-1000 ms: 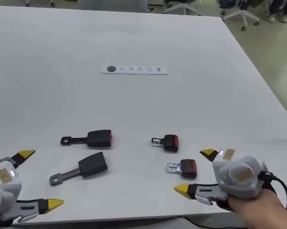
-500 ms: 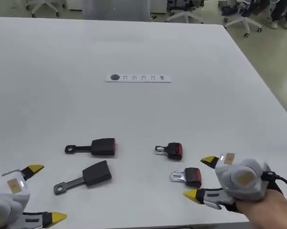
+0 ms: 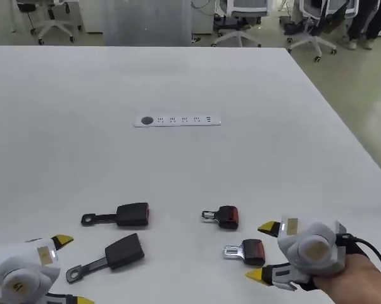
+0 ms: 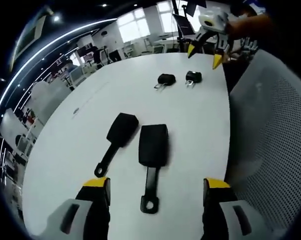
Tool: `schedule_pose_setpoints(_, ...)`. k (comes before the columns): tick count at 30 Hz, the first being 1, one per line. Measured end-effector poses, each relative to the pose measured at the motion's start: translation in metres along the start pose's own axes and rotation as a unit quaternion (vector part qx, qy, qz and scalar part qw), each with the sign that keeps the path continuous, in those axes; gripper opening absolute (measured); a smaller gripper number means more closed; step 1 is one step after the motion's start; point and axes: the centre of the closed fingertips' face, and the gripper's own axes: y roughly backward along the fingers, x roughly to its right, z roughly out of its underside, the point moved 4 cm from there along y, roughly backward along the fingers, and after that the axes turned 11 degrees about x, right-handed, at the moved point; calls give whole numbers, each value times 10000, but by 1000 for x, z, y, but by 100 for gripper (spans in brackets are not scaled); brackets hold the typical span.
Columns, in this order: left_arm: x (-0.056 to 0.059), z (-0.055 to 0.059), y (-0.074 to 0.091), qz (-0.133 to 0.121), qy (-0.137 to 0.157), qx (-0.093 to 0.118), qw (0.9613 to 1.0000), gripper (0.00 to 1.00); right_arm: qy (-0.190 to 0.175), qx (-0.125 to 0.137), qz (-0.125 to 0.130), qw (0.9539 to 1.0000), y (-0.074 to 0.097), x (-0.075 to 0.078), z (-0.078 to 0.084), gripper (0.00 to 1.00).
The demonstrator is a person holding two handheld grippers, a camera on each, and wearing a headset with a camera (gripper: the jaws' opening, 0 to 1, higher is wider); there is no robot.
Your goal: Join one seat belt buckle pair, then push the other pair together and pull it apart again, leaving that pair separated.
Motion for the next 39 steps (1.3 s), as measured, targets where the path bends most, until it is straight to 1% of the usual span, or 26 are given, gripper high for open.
schedule_pose_setpoints(2,-1,-3,-6,51,36,-4,10000,72,62,-38,-62,10000,-3,2,1,56)
schedule_pose_setpoints(3,0,-6,-11,106,69,26,9999,70,62,-60,-86,9999,-4,3,2,56)
schedule_pose_setpoints(4,0,-7,-12,119,70,32,9999,71,60,-68,-96,9999,-5,4,3,56)
schedule_pose_setpoints(6,1,-10,-20,169,32,23,9998,71,118,-133,-65,9998,-8,9,6,57)
schedule_pose_setpoints(8,0,-9,-30,216,154,-4,9996,70,100,-194,-98,9997,-10,11,10,56)
schedule_pose_setpoints(9,-1,-6,-37,193,272,-87,9994,70,117,-234,-129,9996,-12,12,12,56)
schedule_pose_setpoints(10,-2,-4,-40,175,329,-153,9992,68,127,-265,-150,9995,-14,12,14,55)
schedule_pose_setpoints(13,-4,-2,-53,184,340,-235,9990,66,43,-345,-228,9991,-20,16,22,53)
schedule_pose_setpoints(14,-5,-1,-55,173,358,-280,9988,65,4,-367,-255,9990,-22,17,23,51)
schedule_pose_setpoints(16,-5,-3,-57,181,401,-338,9985,60,-41,-432,-336,9985,-25,19,27,49)
schedule_pose_setpoints(17,-5,-3,-59,191,377,-347,9985,58,-27,-448,-369,9983,-26,19,28,49)
schedule_pose_setpoints(20,-6,-1,-64,289,182,-458,9984,56,33,-555,-489,9973,-28,21,34,48)
schedule_pose_setpoints(22,-8,-3,-66,323,214,-427,9983,56,39,-619,-532,9967,-29,24,38,47)
schedule_pose_setpoints(24,-9,-4,-68,421,64,-487,9979,54,93,-679,-493,9964,-30,29,42,48)
schedule_pose_setpoints(25,-10,-4,-68,472,-9,-514,9976,51,106,-710,-479,9963,-31,31,44,49)
schedule_pose_setpoints(27,-9,-5,-69,579,-53,-556,9968,47,50,-765,-551,9955,-32,32,47,48)
schedule_pose_setpoints(29,-9,-7,-71,679,-225,-572,9958,41,50,-788,-601,9951,-34,33,50,47)
schedule_pose_setpoints(30,-9,-7,-72,728,-262,-613,9951,39,42,-806,-631,9947,-35,33,50,47)
schedule_pose_setpoints(32,-9,-6,-72,821,-340,-674,9938,37,39,-838,-693,9941,-36,33,51,45)
schedule_pose_setpoints(34,-9,-8,-73,881,-350,-661,9933,36,2,-844,-773,9934,-37,33,52,42)
schedule_pose_setpoints(37,-8,-9,-73,1000,-422,-690,9917,34,50,-895,-856,9923,-38,33,55,42)
schedule_pose_setpoints(39,-9,-9,-74,1057,-475,-696,9908,34,101,-984,-974,9903,-38,30,58,39)
